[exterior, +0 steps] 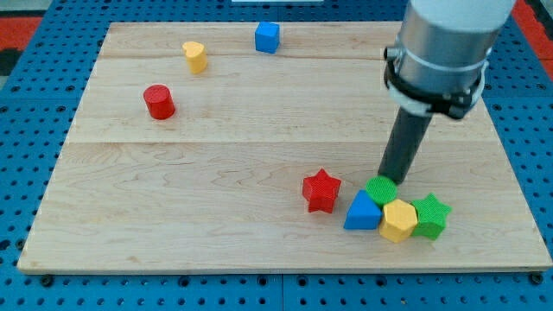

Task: Place the cube at the top right of the red circle

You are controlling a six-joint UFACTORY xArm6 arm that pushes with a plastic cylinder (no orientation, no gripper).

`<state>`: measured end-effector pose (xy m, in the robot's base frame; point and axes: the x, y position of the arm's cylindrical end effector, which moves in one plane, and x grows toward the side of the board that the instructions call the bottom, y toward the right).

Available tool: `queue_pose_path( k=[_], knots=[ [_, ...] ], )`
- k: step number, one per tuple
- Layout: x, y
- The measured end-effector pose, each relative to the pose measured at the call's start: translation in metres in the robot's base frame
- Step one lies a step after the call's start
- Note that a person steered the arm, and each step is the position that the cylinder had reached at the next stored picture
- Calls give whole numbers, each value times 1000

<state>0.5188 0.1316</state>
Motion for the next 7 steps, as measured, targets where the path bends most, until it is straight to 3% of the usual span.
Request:
queue_pose_path(
  k=[1, 2, 3, 5, 7],
  knots=[
    [-29, 30],
    [-110, 49],
    [-210, 27],
    [-317, -131],
    [-263, -252]
  ],
)
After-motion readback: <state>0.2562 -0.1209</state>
